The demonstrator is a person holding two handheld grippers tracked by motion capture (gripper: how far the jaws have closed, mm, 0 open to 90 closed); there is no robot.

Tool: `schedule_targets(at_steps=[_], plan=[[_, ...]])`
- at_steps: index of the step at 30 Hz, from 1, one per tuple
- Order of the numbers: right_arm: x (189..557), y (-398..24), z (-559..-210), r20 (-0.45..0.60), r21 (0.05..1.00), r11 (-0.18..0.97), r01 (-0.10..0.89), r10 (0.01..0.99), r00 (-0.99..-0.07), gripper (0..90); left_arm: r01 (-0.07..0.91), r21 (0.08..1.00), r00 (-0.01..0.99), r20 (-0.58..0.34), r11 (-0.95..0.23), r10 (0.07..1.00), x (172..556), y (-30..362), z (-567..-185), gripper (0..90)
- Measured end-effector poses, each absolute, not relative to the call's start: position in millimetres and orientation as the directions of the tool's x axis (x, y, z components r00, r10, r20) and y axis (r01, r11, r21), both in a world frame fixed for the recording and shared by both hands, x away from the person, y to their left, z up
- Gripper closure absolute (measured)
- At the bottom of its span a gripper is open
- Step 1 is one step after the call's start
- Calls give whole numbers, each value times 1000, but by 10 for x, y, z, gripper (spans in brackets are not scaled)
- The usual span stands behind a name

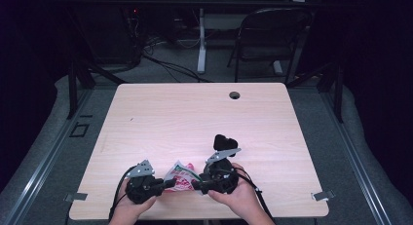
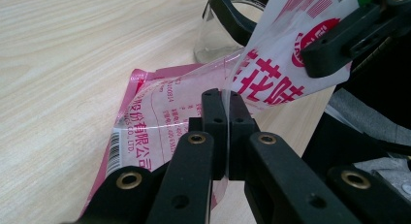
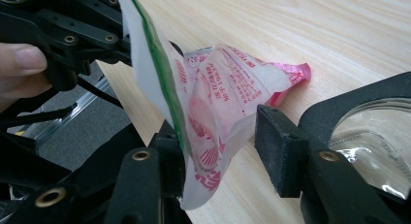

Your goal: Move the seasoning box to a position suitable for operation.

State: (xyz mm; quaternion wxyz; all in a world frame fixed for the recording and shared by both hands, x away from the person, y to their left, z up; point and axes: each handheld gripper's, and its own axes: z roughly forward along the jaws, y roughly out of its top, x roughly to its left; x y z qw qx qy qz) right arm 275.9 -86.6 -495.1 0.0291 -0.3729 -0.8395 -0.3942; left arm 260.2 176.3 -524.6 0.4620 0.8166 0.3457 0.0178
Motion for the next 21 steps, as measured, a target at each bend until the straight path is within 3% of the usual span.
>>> schedule_targets(at_steps=[11, 21], plan=[[2801, -823, -4995, 369, 600, 436, 671, 594, -715, 670, 546, 761, 768, -287, -350, 573, 2590, 1741, -5264, 900], [2829, -801, -5009, 383, 570, 481, 666, 561, -734, 850, 541, 757, 773, -277, -367, 571, 2584, 1716, -5290, 900]])
